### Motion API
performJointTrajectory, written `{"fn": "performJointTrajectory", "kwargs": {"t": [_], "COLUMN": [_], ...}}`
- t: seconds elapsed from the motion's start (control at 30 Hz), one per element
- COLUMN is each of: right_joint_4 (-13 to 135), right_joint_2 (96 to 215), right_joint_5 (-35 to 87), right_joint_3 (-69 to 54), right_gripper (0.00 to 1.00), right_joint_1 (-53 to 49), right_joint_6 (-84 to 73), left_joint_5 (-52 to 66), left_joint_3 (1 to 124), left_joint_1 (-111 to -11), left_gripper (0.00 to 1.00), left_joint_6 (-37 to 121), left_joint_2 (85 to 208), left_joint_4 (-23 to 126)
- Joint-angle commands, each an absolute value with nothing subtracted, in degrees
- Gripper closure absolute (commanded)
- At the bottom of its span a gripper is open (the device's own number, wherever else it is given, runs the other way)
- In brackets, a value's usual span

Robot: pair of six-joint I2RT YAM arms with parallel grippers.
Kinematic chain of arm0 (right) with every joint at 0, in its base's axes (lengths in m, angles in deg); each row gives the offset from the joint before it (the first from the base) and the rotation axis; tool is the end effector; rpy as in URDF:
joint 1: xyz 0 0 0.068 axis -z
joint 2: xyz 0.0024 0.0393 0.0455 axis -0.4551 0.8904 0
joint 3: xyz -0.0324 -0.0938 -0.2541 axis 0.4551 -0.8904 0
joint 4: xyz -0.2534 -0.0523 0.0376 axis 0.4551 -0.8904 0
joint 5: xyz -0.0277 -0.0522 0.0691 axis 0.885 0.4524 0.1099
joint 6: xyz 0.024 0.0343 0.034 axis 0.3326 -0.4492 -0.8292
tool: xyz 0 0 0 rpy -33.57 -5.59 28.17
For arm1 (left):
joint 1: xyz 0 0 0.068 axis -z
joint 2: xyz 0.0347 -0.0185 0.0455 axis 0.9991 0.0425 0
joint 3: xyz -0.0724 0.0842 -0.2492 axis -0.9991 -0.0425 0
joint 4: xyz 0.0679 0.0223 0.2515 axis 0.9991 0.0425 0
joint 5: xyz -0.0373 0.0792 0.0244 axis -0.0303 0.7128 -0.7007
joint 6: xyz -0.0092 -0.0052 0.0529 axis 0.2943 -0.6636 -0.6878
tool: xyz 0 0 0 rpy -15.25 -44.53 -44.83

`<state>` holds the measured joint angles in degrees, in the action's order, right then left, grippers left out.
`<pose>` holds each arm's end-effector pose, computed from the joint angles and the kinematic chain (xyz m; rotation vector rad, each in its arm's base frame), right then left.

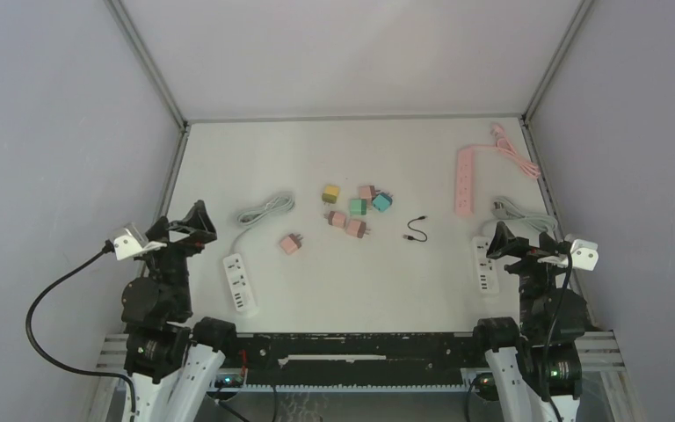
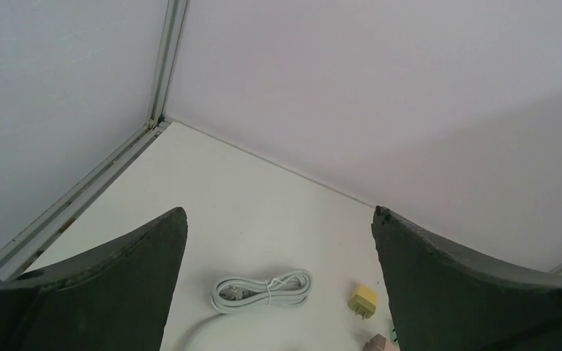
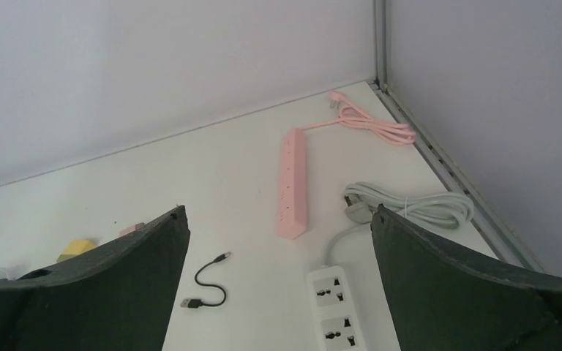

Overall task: Insert the plug
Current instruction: Move the socket to the center of the board.

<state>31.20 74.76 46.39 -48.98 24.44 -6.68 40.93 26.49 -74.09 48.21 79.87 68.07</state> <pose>0.0347 -0.0064 0.3095 0.2508 1.4857 -0.0210 0.0551 0.0027 0.3450 -0.4272 1.2992 -0.1635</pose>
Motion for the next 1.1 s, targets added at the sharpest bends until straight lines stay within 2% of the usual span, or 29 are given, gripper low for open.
{"fn": "performJointTrajectory", "kwargs": {"t": [0.0, 0.17, 0.4, 0.63, 1.07], "right_joint_4": [33.5, 34.0, 34.1, 33.9, 33.5], "right_joint_2": [73.0, 72.8, 72.3, 71.1, 69.3], "right_joint_5": [45.9, 45.6, 44.2, 44.1, 44.6], "right_joint_3": [-49.1, -49.4, -49.3, -49.4, -49.3], "right_gripper": [0.00, 0.00, 0.00, 0.00, 0.00], "right_joint_1": [25.0, 25.0, 24.8, 23.6, 20.9], "right_joint_6": [-6.3, -6.4, -6.8, -7.0, -6.9], "left_joint_5": [43.3, 44.5, 47.9, 46.7, 44.3], "left_joint_3": [26.6, 28.9, 34.4, 33.2, 27.7], "left_joint_1": [-74.6, -74.6, -74.6, -74.6, -75.3], "left_gripper": [0.00, 0.00, 0.00, 0.00, 0.00], "left_joint_6": [49.7, 51.9, 59.5, 67.6, 78.7], "left_joint_2": [81.6, 84.4, 91.3, 97.2, 115.2], "left_joint_4": [66.7, 70.3, 84.6, 95.9, 100.1]}}
